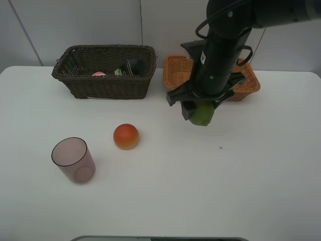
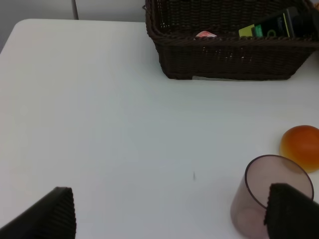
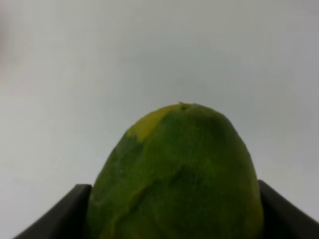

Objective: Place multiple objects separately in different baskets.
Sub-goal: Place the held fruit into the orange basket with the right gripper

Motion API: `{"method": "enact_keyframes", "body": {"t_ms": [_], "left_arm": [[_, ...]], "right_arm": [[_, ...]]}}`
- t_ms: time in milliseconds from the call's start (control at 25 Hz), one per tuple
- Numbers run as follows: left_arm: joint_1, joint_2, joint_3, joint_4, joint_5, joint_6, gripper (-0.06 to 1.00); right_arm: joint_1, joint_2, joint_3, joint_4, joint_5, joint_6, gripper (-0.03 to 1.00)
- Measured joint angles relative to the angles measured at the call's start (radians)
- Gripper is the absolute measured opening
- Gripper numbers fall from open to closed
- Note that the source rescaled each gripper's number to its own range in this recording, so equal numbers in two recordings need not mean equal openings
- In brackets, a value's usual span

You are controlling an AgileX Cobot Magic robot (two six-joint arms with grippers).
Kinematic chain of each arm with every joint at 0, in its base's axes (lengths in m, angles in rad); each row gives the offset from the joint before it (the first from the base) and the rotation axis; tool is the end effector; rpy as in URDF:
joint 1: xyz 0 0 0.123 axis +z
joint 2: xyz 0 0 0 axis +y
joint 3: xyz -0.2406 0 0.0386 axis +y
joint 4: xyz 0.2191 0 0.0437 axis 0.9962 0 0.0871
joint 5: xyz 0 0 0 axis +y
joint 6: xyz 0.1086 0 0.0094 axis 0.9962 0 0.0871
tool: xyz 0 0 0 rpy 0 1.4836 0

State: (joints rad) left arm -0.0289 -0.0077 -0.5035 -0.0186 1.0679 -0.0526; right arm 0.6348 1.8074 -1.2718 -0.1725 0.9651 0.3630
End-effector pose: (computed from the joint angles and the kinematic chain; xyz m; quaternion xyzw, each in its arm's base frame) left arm 0.0259 -0.0025 0.2557 -0.0097 0.8521 -0.0306 0.5224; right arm 0.2686 0.1787 0.1671 -0.1775 0.9782 -0.0279 0.1044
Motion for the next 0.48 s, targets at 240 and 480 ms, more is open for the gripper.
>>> {"method": "enact_keyframes", "body": {"t_ms": [240, 480], "left_arm": [[0.0, 0.0, 0.0, 0.0, 0.0, 0.0, 0.98], [0.0, 0.0, 0.0, 0.0, 0.0, 0.0, 0.98]], "right_arm": [[-0.159, 0.0, -0.101, -0.019, -0.024, -0.079, 0.46], [-0.294, 0.005, -0.133, -0.068, -0.167, -0.088, 0.46]]}}
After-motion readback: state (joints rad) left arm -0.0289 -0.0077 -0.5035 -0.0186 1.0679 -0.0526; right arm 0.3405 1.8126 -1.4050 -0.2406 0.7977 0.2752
